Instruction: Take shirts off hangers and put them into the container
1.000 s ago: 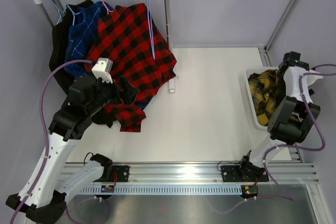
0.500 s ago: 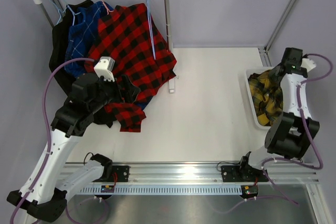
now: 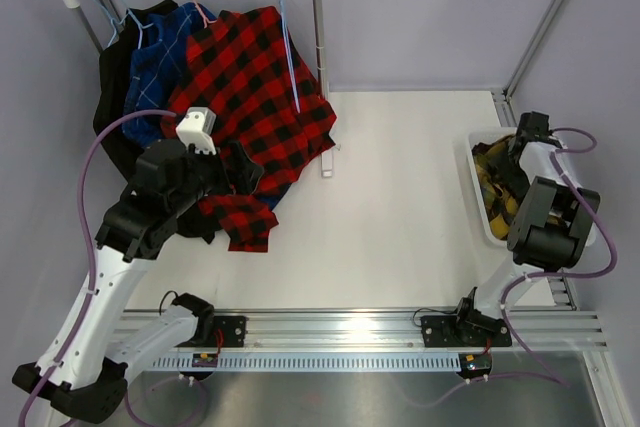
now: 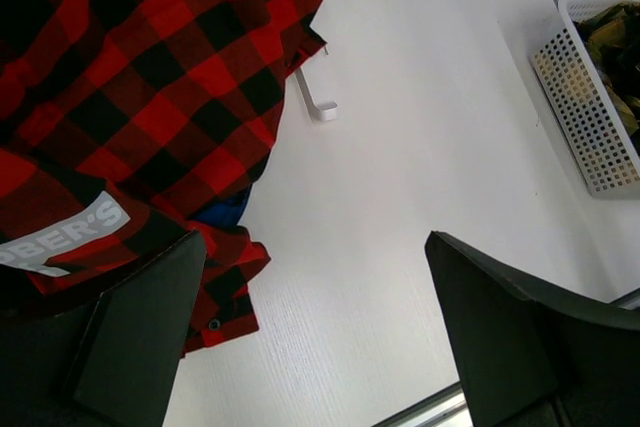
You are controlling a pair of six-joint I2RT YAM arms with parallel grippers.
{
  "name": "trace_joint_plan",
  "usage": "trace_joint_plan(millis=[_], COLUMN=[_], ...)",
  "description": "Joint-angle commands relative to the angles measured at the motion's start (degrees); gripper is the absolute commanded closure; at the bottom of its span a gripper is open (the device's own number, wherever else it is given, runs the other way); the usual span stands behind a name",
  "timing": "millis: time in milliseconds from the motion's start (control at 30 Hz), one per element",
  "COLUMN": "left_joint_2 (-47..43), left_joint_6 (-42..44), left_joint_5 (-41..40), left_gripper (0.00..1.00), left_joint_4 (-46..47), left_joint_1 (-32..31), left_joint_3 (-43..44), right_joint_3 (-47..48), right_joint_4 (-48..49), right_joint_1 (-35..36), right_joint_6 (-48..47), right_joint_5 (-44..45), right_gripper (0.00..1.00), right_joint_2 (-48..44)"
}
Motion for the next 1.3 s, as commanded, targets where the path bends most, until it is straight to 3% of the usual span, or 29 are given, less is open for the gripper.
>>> trace_joint_plan(millis=[0,67,200,433,533,700,900,1100,1233,1267], left_joint_2=[0.51,1.39,4.46,16.85,23.88,33.98,41.99,44.81,44.73,44.55], left_joint_6=[0.53,0.88,2.9,11.59,14.33,13.45,15.56,15.82,14.6,14.24], left_joint_5=[-2.06,-2.41,-6.44,-15.33,-14.63,-5.51,0.04,3.56,6.46,7.68], left_gripper=[0.01,0.01,0.01,0.01,0.01,0.01,0.03,0.16,0.38,0.49], left_joint_4=[1.84,1.84,1.84,1.92,1.92,2.89,2.89,2.89,2.89,2.89], left_joint_1=[0.17,0.17,0.17,2.97,8.49,18.52,21.61,22.85,22.76,22.76], left_joint_3=[4.26,5.31,10.92,29.18,37.45,44.77,48.3,46.63,45.22,45.05], right_joint_3=[5.44,9.55,13.97,8.02,4.15,-1.22,-6.06,-7.56,-8.79,-8.96], right_joint_4=[-3.54,-6.79,-10.23,-5.32,-3.64,-1.01,-0.48,-1.35,-1.35,-1.35], right_joint_1=[0.43,0.61,2.01,2.45,3.59,6.41,9.57,11.06,11.51,11.59], right_joint_6=[-2.14,-3.45,-7.76,-11.02,-10.32,-11.02,-13.3,-14.27,-14.53,-14.53], right_joint_5=[2.55,2.11,-4.11,-25.36,-30.92,-35.76,-35.51,-34.99,-34.63,-34.54], right_gripper=[0.18,0.16,0.01,0.0,0.01,0.0,0.0,0.01,0.01,0.0], right_joint_2=[-10.55,-15.81,-24.44,-42.88,-47.29,-51.26,-54.42,-54.87,-54.95,-54.95])
